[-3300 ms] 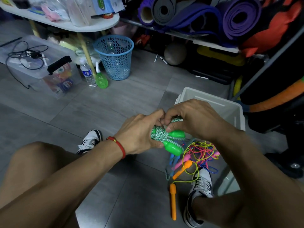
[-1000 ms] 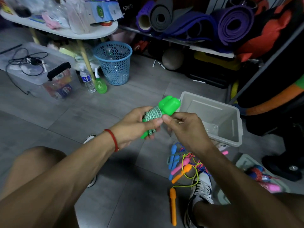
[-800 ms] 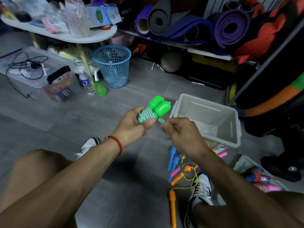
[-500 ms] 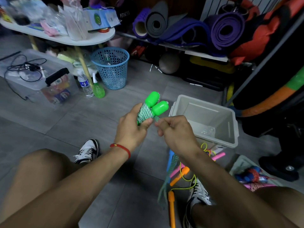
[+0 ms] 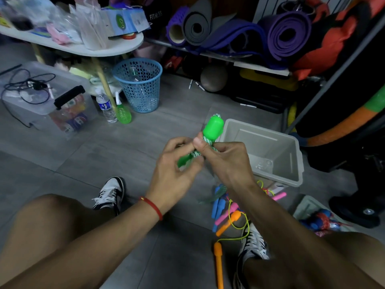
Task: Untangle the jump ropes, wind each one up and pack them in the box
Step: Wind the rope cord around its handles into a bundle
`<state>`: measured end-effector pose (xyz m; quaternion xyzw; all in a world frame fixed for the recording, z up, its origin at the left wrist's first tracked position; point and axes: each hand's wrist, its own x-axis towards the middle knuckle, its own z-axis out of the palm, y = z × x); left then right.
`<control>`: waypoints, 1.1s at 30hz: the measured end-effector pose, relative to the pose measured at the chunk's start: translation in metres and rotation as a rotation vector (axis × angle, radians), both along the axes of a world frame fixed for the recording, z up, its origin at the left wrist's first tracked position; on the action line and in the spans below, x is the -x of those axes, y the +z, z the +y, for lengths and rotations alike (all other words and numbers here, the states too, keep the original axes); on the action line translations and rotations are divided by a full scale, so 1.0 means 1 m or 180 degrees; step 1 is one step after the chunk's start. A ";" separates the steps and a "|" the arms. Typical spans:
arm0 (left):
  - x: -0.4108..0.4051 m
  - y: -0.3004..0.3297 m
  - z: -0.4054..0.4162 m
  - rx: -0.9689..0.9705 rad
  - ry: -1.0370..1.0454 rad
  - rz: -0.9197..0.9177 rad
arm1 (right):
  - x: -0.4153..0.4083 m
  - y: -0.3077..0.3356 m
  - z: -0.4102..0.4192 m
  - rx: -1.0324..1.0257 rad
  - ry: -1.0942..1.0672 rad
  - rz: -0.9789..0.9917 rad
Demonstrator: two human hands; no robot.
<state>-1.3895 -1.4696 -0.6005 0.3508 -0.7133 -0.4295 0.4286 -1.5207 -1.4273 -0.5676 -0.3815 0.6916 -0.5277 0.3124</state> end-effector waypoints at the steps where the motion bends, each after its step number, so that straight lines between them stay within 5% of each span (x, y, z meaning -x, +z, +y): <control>1: -0.003 0.005 -0.003 -0.0415 -0.0134 0.0330 | 0.002 -0.001 0.000 0.0070 0.0097 -0.0056; 5: -0.014 0.021 -0.017 -0.1876 -0.0358 0.0879 | 0.003 0.000 0.001 0.0424 0.0610 -0.0159; 7: -0.018 0.028 -0.021 -0.2751 -0.1089 0.0896 | 0.006 0.002 0.003 0.0514 0.0841 -0.0129; 9: -0.019 0.031 -0.021 -0.2906 -0.1679 0.0835 | 0.013 0.004 0.004 0.0439 0.1049 -0.0197; 15: -0.007 0.013 -0.029 -0.1430 -0.0709 0.0072 | 0.010 -0.014 -0.006 0.0318 0.0691 0.0132; 22: -0.007 -0.010 -0.043 -0.0678 0.0283 -0.0577 | 0.006 -0.018 -0.013 -0.0652 0.0439 0.0494; 33: -0.003 -0.010 -0.026 0.0605 0.0382 -0.1035 | -0.007 0.003 -0.011 -0.0643 0.0513 0.0749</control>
